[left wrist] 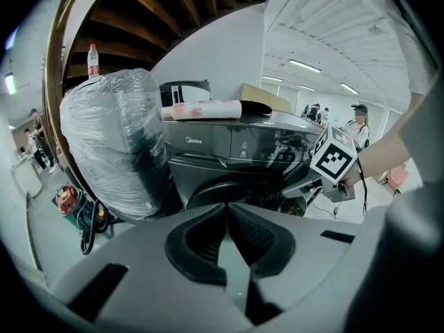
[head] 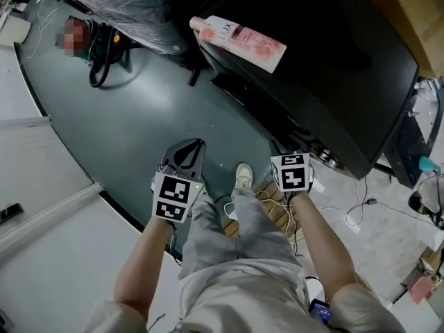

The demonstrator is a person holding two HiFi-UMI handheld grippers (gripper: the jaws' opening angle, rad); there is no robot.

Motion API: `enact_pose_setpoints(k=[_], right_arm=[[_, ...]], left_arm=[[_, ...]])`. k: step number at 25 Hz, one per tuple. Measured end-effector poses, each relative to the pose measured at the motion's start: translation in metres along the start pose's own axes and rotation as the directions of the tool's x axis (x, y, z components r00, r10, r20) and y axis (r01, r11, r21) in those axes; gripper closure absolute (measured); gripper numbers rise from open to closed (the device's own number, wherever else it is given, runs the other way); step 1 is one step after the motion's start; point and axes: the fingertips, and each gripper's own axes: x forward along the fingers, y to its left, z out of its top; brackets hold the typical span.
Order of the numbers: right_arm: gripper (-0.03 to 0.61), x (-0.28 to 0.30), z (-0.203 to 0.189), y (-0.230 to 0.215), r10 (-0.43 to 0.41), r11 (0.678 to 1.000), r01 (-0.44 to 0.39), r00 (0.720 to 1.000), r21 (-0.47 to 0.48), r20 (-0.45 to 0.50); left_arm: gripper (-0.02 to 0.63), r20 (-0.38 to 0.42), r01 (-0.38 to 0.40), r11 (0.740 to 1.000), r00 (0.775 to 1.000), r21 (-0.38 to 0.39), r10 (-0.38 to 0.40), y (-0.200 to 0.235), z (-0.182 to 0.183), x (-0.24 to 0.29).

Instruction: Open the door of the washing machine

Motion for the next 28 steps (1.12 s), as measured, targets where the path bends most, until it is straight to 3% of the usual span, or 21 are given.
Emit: enact_pose_setpoints(k=[2,10,15,21,28], right_arm=[[0.406,0.001,0.001,-0.002,-0.019,1.0,0.019,1.0,0.002,0.002],[0.41,0.001,-0.001,0.001,-0.038,0.999,0.038,0.999,0.025,-0.018],[0.41,-0.002,-0.013,0.028,-0.012,0.997,0.016,0.999,0.081,-0.044],[0.41,-0.001,-0.023,0.071,-0.043,0.993,0.049,0.997,0.106,-0.06],[0.413,0.001,-0.032,0.124,0.007,0.982,0.013,0.995,0.188,-0.104]], left_arm=[[0.586,-0.004,-0.006,1.0,1.0,-0.007,0.006,0.005,-0.002,-0.001],[0.586,-0.011,0.005,1.0,1.0,-0.017,-0.005,0.007,-0.012,-0.004],[0.586,-0.025,0.004,1.0,1.0,-0.031,-0.004,0.012,-0.027,-0.014],[0.586,-0.008,-0.017,0.998,1.0,-0.068,0.016,0.028,-0.037,-0.032],[0.586,-0.022,-0.036,0.995,0.999,-0.094,0.034,0.048,-0.065,-0.054]])
